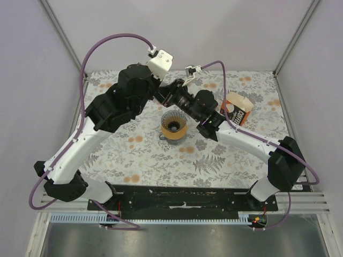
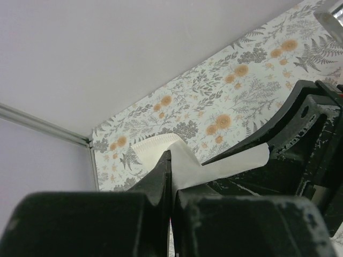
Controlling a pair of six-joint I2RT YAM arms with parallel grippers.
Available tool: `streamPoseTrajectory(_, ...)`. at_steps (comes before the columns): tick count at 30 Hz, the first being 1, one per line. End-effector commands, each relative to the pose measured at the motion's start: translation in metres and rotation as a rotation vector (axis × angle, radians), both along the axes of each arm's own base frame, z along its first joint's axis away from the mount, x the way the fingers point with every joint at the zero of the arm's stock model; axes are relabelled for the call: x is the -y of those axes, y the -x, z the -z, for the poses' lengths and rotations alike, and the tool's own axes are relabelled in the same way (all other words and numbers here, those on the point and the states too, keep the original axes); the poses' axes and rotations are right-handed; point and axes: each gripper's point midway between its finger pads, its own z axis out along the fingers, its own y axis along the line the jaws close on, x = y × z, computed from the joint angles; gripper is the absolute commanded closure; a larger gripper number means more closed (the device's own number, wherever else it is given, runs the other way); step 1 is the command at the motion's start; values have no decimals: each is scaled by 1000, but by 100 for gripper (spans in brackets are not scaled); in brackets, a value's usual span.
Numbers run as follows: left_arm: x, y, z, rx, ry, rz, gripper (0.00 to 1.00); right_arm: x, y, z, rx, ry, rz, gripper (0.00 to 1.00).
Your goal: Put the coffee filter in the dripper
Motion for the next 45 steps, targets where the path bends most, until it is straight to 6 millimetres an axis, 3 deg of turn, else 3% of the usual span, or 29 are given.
streamPoseTrajectory(1,6,5,-1,-24,74,13,98,10,0,-38,44,-135,43,86)
streamPoseTrajectory(4,1,5,3,-21,42,-3,98,22,-9,-28,24,-94,127,99)
streamPoseTrajectory(10,-16,-3,-16,74,-49,-64,98,33,-23,2,-23,28,229,100)
streamPoseTrajectory(14,-19,-4,-17,91,-86,-66,98,40,-31,19,-39,82,286,100)
streamPoseTrajectory(25,-24,-4,-21,114,-116,-77,98,58,-41,26,-5,192,398,100)
streamPoseTrajectory(33,-26,-6,-22,131,-142,-88,98,54,-37,21,30,202,366,100)
streamPoseTrajectory(34,-25,-6,-21,128,-138,-86,98,51,-33,18,56,194,341,99)
streamPoseTrajectory(37,-17,-4,-10,91,-124,-48,98,46,-21,3,131,182,279,75)
streamPoseTrajectory(39,-10,-1,4,39,-117,0,98,48,-15,-4,171,208,267,67)
streamPoseTrajectory(45,15,11,40,-125,-52,138,98,64,2,-18,241,270,261,54)
